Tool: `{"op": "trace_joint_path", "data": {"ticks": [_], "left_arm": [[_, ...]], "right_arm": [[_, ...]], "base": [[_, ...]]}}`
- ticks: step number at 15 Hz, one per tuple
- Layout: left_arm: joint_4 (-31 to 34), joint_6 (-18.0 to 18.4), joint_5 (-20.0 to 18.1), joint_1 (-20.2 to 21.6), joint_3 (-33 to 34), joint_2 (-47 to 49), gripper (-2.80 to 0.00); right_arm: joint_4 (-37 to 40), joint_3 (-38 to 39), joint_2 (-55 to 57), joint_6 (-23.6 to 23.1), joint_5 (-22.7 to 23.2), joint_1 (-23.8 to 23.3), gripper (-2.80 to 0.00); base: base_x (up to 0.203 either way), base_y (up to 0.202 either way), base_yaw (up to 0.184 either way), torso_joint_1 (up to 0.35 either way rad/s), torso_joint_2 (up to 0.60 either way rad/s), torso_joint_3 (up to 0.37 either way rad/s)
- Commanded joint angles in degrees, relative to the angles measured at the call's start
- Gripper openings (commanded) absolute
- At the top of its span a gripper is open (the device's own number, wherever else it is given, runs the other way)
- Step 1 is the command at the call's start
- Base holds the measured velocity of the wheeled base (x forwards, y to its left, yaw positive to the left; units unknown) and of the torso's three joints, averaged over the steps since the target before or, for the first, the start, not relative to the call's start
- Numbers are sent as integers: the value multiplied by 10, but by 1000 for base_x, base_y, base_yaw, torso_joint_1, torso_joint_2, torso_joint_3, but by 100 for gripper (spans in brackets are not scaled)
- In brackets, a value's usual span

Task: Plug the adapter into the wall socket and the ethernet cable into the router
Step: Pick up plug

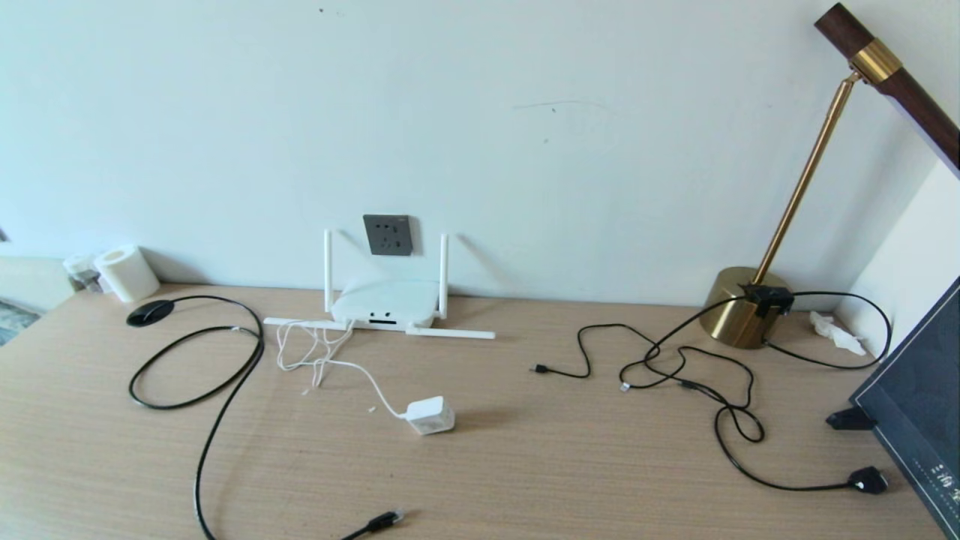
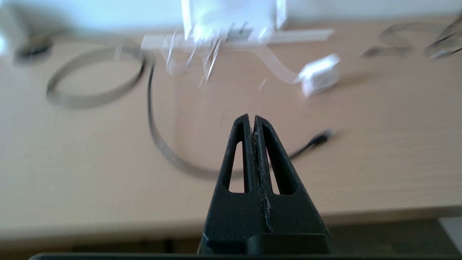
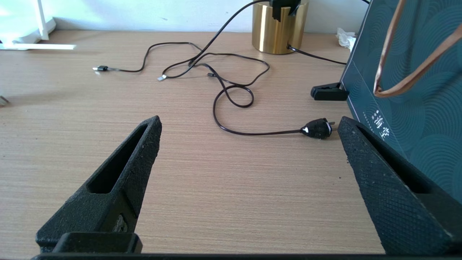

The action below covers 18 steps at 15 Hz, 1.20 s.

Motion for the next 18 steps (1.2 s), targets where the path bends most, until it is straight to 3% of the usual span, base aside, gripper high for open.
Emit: {"op": "trace_joint_path", "data": {"ticks": [1,6,8,9,14,17,18], "left_arm": [[-2,7,-35,-2,-68,65,-280],[3,27,-83,-40,-313,441,-280],[3,67,-104,-50,-383,590,-280],[3,114,-126,-54,-408,656,0],[11,486,-209,-79,-476,885,0],[67,682,-243,-101,-522,973,0],[117,718,-247,-107,-544,994,0]], "right_arm": [[0,0,1,-1,1,0,0],[0,0,1,-1,1,0,0],[0,0,1,-1,1,0,0],[0,0,1,-1,1,0,0],[0,0,1,-1,1,0,0],[0,0,1,-1,1,0,0],[0,0,1,-1,1,0,0]], "base": [[0,0,0,0,0,0],[0,0,0,0,0,0],[0,0,0,0,0,0],[0,0,0,0,0,0],[0,0,0,0,0,0],[0,0,0,0,0,0],[0,0,0,0,0,0]]}}
